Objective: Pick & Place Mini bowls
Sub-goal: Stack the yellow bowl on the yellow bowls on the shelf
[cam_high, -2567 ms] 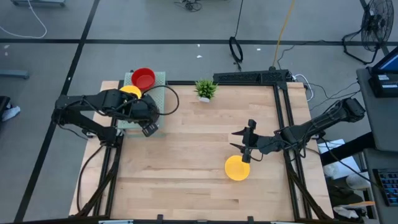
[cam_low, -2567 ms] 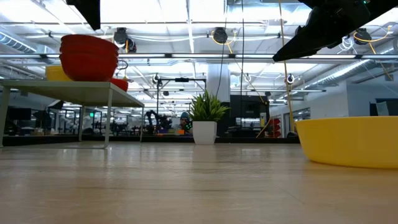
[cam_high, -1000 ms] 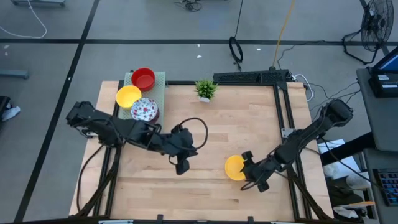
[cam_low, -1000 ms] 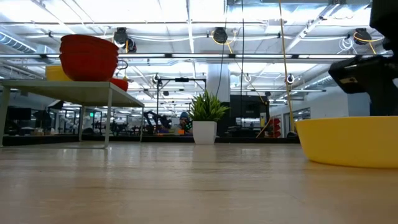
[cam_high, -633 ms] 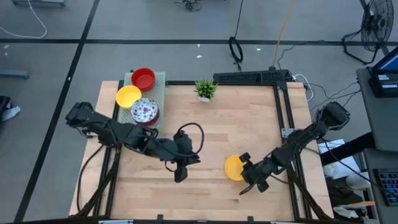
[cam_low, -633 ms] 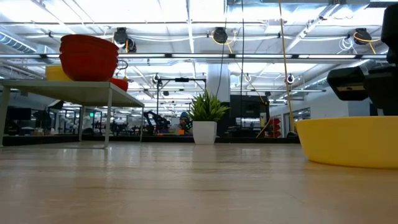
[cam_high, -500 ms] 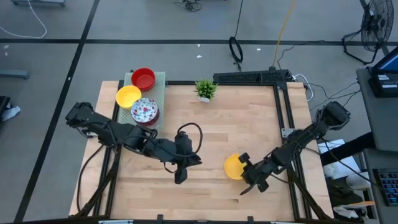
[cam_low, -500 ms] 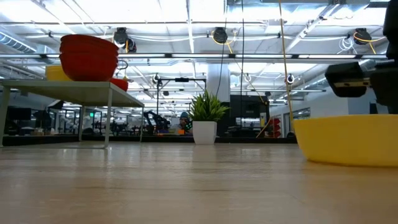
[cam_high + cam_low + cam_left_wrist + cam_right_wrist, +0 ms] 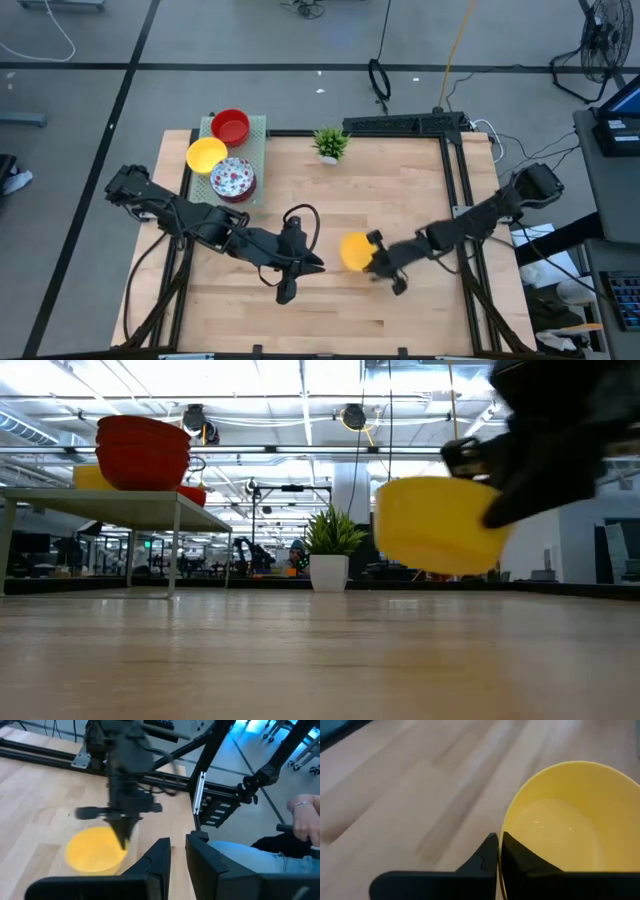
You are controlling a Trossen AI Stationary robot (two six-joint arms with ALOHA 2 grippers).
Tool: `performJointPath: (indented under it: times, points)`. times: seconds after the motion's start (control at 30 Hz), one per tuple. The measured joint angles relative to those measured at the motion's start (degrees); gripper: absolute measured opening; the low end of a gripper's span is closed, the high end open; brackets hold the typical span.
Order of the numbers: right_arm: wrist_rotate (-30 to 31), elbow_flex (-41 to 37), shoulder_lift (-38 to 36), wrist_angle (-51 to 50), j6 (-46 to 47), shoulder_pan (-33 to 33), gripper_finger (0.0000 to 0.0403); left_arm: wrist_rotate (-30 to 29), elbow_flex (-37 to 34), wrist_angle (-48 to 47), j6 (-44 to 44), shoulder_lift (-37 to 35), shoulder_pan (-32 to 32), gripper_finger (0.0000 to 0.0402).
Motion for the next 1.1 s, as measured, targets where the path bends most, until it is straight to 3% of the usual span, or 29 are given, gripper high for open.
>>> performJointPath:
  times: [0.13, 0.33, 0.57, 0.73, 1.1]
  points:
    - [-2.0, 1.6, 2.0, 0.9, 2.0, -5.4, 0.0001, 0.1, 0.0, -1.1, -0.7, 0.0, 0.0, 0.0063]
    - [-2.1, 9.0, 6.9, 0.6, -3.2, -9.3, 0.0001, 0.1, 0.0, -3.3, -1.8, 0.0, 0.0, 0.0063]
    - [-2.4, 13.8, 12.2, -0.8, -3.7, -11.8, 0.0000, 2.3, 0.0, -6.2, -8.1, 0.0, 0.0, 0.0063]
    - [-6.7, 16.2, 16.7, 0.2, 2.0, -13.5, 0.0000, 3.1, 0.0, -7.1, -8.7, 0.0, 0.0, 0.0063]
    - [-6.7, 22.4, 23.9, 0.1, 4.8, -13.4, 0.0000, 3.1, 0.0, -7.2, -8.5, 0.0, 0.0, 0.0063]
